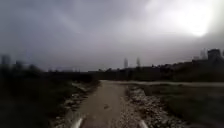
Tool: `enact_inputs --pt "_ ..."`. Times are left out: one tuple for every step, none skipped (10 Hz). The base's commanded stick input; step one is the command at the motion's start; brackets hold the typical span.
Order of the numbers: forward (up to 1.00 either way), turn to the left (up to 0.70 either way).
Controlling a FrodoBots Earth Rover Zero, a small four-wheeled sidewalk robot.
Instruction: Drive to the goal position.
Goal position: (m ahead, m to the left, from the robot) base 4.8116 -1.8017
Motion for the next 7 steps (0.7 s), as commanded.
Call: enact_inputs --pt "0.7 0.0" --pt "0.7 0.0" --pt "0.7 0.0" --pt "0.7 0.0" --pt "0.7 0.0" --pt "0.7 0.0" --pt "0.7 0.0"
